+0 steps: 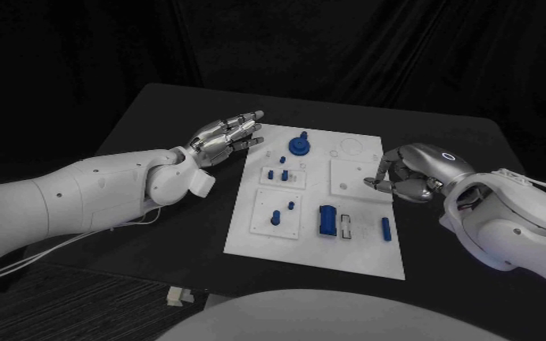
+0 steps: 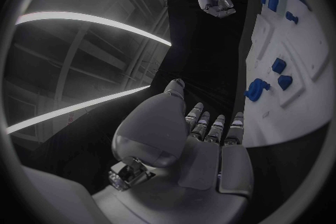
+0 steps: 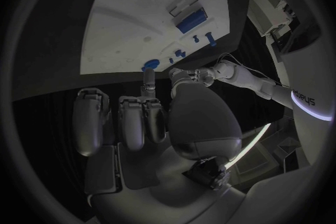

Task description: Assemble the parts on the task board

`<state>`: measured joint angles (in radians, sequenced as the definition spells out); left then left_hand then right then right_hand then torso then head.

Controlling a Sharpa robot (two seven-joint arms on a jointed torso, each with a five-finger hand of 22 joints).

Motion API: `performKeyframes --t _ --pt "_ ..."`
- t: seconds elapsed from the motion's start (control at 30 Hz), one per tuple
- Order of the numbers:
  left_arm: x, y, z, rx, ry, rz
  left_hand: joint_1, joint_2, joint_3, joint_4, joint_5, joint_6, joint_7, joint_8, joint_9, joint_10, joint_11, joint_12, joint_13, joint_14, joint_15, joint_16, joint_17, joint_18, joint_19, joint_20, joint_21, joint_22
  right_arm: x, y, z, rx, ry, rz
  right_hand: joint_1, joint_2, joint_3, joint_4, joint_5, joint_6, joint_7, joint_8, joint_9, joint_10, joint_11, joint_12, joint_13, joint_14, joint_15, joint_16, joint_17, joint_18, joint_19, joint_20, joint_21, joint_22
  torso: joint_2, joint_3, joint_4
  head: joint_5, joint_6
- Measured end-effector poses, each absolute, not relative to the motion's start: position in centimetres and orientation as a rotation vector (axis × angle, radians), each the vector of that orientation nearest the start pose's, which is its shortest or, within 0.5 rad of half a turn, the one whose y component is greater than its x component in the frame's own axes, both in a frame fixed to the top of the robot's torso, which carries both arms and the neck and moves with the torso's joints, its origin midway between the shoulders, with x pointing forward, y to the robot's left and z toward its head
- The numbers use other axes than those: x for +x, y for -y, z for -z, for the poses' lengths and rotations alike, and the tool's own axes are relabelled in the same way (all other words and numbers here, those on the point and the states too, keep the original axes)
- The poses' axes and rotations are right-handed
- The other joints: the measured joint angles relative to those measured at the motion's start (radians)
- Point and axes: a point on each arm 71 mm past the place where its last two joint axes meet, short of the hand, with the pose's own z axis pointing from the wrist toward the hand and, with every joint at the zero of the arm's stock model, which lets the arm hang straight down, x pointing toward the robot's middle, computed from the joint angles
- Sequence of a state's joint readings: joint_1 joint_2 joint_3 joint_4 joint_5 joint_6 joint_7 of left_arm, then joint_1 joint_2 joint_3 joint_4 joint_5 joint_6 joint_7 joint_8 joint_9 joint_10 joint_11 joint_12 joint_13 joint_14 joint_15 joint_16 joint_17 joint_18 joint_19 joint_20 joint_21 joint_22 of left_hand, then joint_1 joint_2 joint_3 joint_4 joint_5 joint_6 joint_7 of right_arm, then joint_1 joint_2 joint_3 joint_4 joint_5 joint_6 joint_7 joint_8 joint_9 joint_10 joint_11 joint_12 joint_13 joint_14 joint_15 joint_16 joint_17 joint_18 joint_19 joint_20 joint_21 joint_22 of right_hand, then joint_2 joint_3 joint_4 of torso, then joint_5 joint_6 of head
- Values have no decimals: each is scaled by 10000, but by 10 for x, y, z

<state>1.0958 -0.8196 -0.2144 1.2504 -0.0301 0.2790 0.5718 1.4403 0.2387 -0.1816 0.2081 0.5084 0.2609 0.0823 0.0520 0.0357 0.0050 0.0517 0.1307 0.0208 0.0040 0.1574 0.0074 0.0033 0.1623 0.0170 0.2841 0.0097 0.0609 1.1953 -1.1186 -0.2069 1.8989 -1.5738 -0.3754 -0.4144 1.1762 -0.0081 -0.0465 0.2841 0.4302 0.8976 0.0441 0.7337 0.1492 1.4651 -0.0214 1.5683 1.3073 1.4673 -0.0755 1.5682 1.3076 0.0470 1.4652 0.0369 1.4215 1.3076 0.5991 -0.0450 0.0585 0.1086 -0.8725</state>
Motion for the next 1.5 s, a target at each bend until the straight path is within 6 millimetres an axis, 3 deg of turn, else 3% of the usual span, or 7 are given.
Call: performKeyframes --t 0.07,0.17,0.3,0.5,0.83,1.13,1.5 --pt "467 -258 287 -10865 -16524 18533 0 0 0 0 0 29 29 0 0 0 0 0 0 0 0 0 0 -1 0 0 0 2 389 240 215 -861 -18681 -3789 298 166 143 -143 -1113 593 -90 -581 -12 30 -42 0 0 -26 -89 0 0 1 6 -103 0 0 -3 -1 1 7 0" --pt "466 -258 287 -10867 -16531 18534 0 0 0 0 16 60 60 37 5 -37 36 0 0 0 0 0 0 -1 0 0 0 6 392 244 220 -1003 -19553 -3015 770 79 371 -374 -2293 1089 -88 -1449 -110 30 -42 0 0 -1 -141 0 0 1 -3 -139 0 0 -3 -6 4 30 0" --pt "466 -257 287 -10869 -16542 18540 0 0 -18 -18 46 462 191 177 62 2 74 0 0 0 0 0 0 0 0 0 0 5 393 248 227 -1203 -20413 -2256 743 -35 323 -381 -2834 1626 -99 -2056 -126 30 -42 0 0 1 -144 0 0 1 -3 -139 0 -1 -3 -11 18 2 0" --pt "466 -255 287 -10849 -16586 18648 0 0 -43 -43 88 539 249 219 68 0 145 0 0 0 0 0 0 -1 0 0 0 5 395 256 234 -1309 -21132 -1497 -362 232 121 17 -2965 2227 -169 -2544 3 20 -52 0 0 -2 -211 0 -1 1 25 -184 75 -1 5 -8 19 -15 0" --pt "466 -255 287 -10841 -16614 18737 -44 -44 -70 -69 145 539 249 218 67 1 145 0 0 0 0 0 0 -1 0 0 0 3 396 262 243 -920 -21887 -1141 -408 199 162 -167 -2450 2634 -295 -2809 301 12 -168 0 8 -2 -317 0 -1 0 -3 -282 269 -2 19 -2 7 -9 0" --pt "466 -255 287 -10841 -16631 18774 -44 -44 -70 -69 183 539 249 217 67 0 144 0 0 0 0 0 0 0 0 0 0 3 393 262 254 -184 -22664 -1384 -1005 138 -4 0 -3420 2798 -311 -3070 644 12 -167 0 6 -3 -317 0 -1 0 -3 -282 308 -2 11 -2 5 -35 0" --pt "465 -260 287 -10895 -16650 18673 -44 -44 -69 -69 182 538 249 256 66 1 144 0 0 0 0 0 0 -1 0 0 0 2 388 259 269 308 -23211 -1599 -987 187 103 -188 -2969 2757 -270 -3379 844 11 -167 0 5 -3 -316 0 -1 0 -3 -282 308 -3 10 -2 2 -35 0"
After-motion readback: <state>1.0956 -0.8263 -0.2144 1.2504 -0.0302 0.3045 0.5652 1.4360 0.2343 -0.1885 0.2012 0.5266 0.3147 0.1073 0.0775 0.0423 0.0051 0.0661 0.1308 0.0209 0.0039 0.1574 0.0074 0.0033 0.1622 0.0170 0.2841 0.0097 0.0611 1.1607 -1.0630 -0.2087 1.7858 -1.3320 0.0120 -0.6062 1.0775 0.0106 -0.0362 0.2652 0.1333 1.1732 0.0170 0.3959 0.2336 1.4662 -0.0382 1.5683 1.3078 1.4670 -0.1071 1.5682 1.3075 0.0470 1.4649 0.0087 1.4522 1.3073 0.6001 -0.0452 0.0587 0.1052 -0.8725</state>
